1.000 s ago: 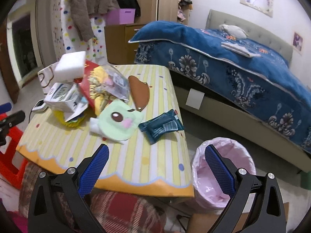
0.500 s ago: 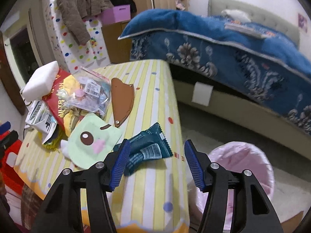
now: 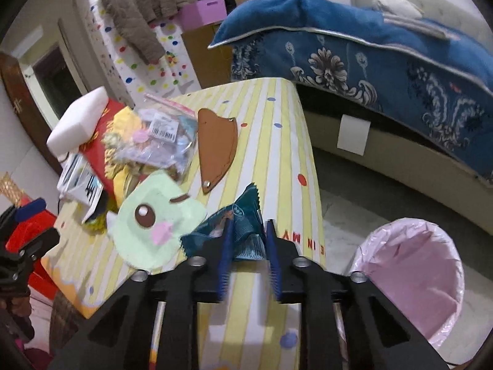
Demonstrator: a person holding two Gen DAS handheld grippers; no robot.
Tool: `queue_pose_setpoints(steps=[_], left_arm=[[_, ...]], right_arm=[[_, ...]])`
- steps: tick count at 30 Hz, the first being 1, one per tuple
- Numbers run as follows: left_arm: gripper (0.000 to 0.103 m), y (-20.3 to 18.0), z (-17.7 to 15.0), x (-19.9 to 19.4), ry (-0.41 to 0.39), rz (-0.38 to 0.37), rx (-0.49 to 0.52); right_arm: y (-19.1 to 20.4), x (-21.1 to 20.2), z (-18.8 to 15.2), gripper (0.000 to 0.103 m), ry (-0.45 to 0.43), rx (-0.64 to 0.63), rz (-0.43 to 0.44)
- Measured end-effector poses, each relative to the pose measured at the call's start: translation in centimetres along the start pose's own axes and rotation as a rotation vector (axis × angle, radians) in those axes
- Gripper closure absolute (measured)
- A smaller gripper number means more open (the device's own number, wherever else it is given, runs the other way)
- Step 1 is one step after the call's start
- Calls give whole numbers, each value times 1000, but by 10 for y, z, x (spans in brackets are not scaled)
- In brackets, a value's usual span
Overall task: Collect trash
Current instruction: 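Grasp the dark teal wrapper with the right gripper while the left gripper grasps white tissue, then carry both items over the pink wastebasket and open both grippers to drop them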
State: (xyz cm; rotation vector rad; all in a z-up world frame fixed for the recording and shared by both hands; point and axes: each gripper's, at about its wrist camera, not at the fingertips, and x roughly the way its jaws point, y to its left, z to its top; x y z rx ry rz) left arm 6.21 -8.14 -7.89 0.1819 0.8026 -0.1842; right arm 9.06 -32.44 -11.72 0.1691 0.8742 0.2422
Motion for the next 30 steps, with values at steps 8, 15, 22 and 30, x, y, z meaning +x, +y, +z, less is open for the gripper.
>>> queue_pose_setpoints(steps=[8,15,22,30], left_arm=[[31,-37,1,7,32,-80,32],[45,-75,11,49,102,-84,44],[67,-80,7,69,137,-93,3],[100,-81,-2,32,80,-216,25]], right_arm=[[3,-48,-14,91,-72,-8,-145],[-9,-62,-24,90,-75,2,-216],[-18,-74,-34,90,-71,29,-210],[-27,-98,-48,90,-84,72,-224]])
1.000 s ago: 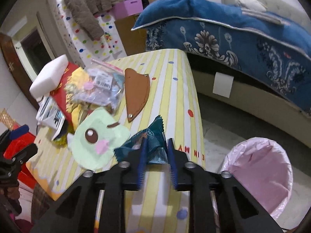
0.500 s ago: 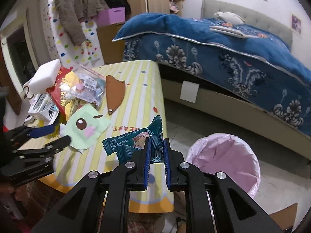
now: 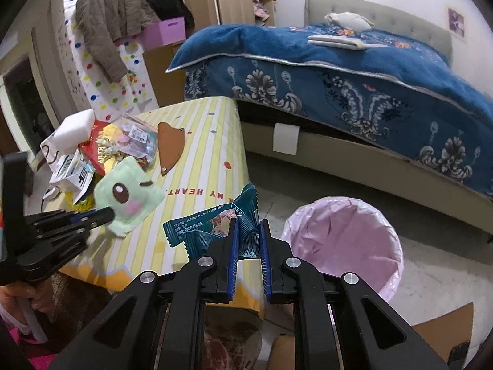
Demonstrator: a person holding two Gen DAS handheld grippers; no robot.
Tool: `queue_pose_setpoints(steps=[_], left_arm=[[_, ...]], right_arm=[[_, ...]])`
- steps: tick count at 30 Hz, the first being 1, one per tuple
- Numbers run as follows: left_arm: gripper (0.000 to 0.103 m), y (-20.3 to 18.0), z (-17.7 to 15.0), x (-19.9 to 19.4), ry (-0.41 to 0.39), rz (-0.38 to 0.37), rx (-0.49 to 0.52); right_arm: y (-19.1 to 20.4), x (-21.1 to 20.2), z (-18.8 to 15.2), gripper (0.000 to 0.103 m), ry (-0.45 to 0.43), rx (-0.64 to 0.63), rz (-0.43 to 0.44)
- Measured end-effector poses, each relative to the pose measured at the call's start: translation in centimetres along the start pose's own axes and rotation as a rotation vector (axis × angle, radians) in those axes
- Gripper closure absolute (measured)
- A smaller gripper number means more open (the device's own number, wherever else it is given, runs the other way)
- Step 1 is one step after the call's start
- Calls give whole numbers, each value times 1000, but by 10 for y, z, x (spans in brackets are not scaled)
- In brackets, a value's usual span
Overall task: Collect trash
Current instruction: 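Carry both items over the pink wastebasket and open both grippers to drop them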
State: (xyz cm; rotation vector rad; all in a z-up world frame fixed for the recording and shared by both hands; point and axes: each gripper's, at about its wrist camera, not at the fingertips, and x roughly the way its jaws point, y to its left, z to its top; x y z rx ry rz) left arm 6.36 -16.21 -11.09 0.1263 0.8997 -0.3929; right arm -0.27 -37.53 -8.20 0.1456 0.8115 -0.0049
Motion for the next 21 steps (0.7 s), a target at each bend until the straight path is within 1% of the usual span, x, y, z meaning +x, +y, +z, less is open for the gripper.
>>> queue_pose_setpoints(steps=[3,5,7,10,15,21], left_arm=[[100,-9,-8,-30,-58,-48,39],[100,-15,-11,-44,-90,-67,63],[100,-26,-15,-60,-130,-77,99],[100,-39,-14,-73,-166,-85,143],[100,-75,1,-62,-161,-110,235],[100,-138,18,-32,-139,-201,368]], right_arm=[[-8,-11,-4,90,-12,13,-23],[-13,-18,-6,90,-20,21,-42],[-20,-26,-10,90,-27,34,-64],[-33,-31,-14,90,-32,58,-92],[-61,-32,-24,90,-11,98,-172],[-94,-29,-35,90,14,154,-244]])
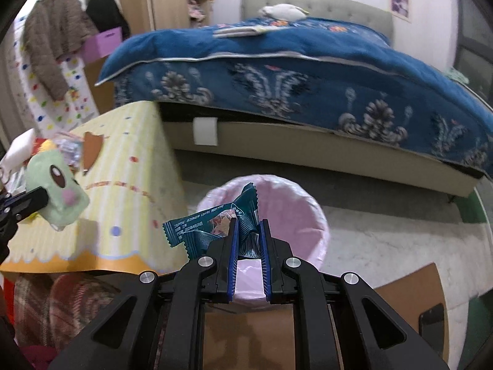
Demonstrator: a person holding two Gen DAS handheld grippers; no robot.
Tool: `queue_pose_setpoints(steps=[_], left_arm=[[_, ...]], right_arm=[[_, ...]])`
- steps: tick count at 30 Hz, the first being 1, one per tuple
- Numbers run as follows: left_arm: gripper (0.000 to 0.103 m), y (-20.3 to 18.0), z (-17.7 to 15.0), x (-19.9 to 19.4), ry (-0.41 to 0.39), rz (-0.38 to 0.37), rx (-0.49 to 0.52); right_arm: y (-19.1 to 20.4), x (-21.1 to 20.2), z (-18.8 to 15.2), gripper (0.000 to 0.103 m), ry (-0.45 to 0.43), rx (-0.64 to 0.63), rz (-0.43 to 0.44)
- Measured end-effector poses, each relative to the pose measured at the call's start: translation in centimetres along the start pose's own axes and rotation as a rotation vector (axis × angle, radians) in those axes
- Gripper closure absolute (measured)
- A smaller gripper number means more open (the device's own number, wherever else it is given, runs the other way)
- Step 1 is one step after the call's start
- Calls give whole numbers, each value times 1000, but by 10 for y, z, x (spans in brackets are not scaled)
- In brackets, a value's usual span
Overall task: Collect trash
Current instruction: 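Carry both items over the pink wastebasket and open both grippers to drop them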
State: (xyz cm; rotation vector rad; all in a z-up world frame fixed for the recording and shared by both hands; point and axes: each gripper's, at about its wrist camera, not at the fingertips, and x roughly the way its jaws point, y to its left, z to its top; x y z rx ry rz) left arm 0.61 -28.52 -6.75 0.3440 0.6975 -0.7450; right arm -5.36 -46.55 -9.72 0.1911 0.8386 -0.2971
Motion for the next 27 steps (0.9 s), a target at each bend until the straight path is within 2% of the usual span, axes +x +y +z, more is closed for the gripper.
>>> queue_pose_setpoints(steps=[5,12,16,19,24,27], left_arm=[[100,-32,21,47,20,-76,93],[100,-52,35,100,61,-171,120],[99,-62,40,128,101,-190,143],[93,-63,42,144,130,-196,132],[65,-57,48,152,139,-212,93],[62,-49,51,143,126,-214,67]], right_arm=[[-21,17,-2,89,18,43,-34],[-41,50,-2,89,60,70,-58],[-46,74,-4,85,91,69,-61],[-50,90,-6,83,116,70,-59],[-55,109,-10,71,151,60,-63],[-57,109,-11,69,161,70,-67]])
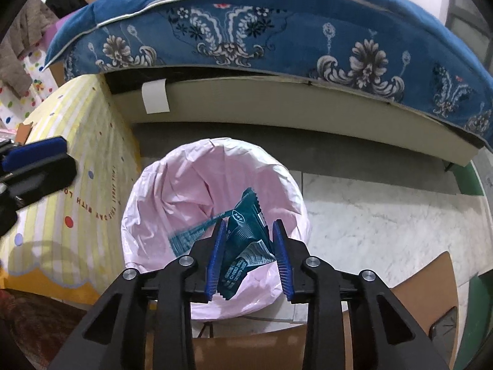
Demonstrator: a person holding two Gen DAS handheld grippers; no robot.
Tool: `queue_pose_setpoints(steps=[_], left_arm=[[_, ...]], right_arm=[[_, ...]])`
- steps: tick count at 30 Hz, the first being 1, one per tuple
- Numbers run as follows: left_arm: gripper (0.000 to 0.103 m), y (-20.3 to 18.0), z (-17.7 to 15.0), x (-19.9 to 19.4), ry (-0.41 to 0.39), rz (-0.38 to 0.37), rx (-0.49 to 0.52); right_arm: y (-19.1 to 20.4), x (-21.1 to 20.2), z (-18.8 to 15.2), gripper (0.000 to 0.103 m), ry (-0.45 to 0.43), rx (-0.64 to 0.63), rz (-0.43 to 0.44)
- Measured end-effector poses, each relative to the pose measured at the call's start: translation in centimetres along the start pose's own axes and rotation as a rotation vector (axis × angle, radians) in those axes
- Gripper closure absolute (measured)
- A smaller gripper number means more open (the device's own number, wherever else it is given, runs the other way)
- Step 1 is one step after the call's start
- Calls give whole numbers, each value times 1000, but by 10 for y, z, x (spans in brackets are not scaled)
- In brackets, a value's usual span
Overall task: Collect trash
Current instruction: 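Carry both items over the pink wastebasket and open both grippers to drop them, then move the left gripper back to the table and grasp the white foam block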
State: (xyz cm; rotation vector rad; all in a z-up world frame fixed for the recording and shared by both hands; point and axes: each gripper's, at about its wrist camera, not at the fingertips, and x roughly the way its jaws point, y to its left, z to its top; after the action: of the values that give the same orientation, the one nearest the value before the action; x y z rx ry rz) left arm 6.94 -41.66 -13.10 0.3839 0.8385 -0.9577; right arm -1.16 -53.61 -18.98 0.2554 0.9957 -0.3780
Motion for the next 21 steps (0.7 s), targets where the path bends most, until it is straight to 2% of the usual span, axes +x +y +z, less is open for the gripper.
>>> queue_pose_setpoints(steps=[4,5,6,9,14,21], left_arm=[[62,11,0,-28,-44,26,-41],[61,15,-3,-39,-59,33,-55],[58,18,-4,-47,-70,37,-65],[54,27,-14,-73,-101,69,-96],[51,40,-35,-112,-133,139,-109],[46,71,-78,-171,-161,253,-207]], right_arm=[[0,-20,0,63,-26,7,10],[1,-23,1,56,-33,6,17],[4,-28,1,43,-37,-3,26],[14,-31,4,27,-38,-37,37],[30,-37,11,25,-38,-40,37],[72,-92,13,25,-131,-89,84]])
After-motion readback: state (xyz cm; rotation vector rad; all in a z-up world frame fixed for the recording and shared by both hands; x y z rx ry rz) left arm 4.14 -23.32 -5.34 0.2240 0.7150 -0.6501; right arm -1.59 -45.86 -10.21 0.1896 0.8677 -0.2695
